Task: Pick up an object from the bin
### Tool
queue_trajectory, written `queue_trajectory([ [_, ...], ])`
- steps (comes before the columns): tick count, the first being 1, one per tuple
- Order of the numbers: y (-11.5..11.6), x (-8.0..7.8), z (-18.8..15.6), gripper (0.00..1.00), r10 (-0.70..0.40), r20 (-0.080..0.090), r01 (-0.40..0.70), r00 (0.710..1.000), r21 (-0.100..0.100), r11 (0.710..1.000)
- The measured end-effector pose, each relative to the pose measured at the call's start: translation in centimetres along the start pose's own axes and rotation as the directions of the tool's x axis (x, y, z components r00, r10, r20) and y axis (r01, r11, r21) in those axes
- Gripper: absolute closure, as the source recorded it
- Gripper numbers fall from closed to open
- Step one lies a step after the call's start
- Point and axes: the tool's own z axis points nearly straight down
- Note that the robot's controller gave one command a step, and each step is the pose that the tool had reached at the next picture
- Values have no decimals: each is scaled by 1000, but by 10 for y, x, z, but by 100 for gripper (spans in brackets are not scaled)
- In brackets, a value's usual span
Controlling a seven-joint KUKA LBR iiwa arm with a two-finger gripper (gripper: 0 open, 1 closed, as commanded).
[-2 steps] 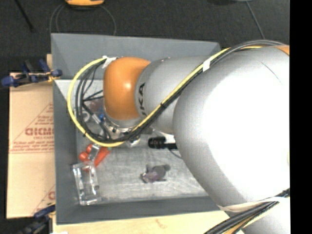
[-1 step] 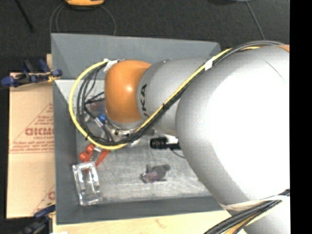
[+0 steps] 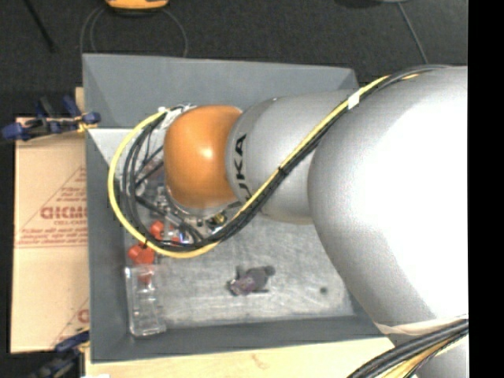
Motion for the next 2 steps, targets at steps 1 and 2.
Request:
queue_trajectory([
  [1,-1,-8,12,0,-49,-13,49,999,-6,999],
  [2,-7,-27,43,0,297,-44,-297,954,19,955],
])
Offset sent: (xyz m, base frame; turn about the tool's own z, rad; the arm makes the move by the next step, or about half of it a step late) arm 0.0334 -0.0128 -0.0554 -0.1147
